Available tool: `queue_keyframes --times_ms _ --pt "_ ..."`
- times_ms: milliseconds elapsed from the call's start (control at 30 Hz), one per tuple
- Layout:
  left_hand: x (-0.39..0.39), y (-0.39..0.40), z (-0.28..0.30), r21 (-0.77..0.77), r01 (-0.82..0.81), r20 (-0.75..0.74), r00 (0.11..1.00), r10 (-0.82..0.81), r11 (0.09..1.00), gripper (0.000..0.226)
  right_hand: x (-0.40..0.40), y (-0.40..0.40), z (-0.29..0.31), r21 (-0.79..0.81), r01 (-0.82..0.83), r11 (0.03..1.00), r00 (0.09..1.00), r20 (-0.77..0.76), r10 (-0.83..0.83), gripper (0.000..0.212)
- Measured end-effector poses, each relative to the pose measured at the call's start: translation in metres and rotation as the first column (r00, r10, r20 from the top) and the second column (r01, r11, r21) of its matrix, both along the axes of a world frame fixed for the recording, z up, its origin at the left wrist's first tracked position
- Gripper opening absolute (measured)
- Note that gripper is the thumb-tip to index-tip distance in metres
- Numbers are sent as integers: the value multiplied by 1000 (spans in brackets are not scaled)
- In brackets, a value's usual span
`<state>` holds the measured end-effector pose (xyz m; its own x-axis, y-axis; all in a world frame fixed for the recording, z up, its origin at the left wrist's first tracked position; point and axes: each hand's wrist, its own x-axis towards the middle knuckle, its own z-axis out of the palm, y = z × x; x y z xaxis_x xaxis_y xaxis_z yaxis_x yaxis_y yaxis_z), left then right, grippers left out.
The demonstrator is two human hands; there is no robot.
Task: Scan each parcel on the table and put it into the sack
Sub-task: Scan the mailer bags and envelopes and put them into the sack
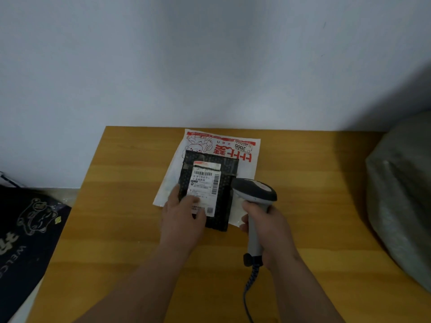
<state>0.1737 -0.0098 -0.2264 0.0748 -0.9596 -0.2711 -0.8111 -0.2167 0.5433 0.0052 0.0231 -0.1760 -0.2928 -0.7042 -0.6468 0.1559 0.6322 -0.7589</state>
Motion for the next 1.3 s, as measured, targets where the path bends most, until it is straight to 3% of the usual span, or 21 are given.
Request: queue_keyframes --times_ms 233,367,500,600,900,1300 --pt "5 -16 1 132 -230 -8 973 233 964 91 3 8 -7 3 -28 1000 1000 -9 28 20" --pt "10 -14 -6 268 -338 -142 912 384 902 70 3 7 -8 7 -24 1000 1000 1 24 19" --pt "6 -15 -9 332 -417 -228 835 501 846 86 2 5 -8 2 -75 997 997 -32 75 23" --pt "-2 -17 -6 371 -431 -320 772 549 822 70 -1 2 -6 1 -90 996 995 -32 90 21" --pt "-6 -9 6 145 -484 -447 746 493 863 22 -11 -10 10 -58 -160 985 986 33 163 17" --pt "-18 8 40 68 -495 -565 697 443 866 17 -12 6 61 -209 -143 967 987 41 155 11"
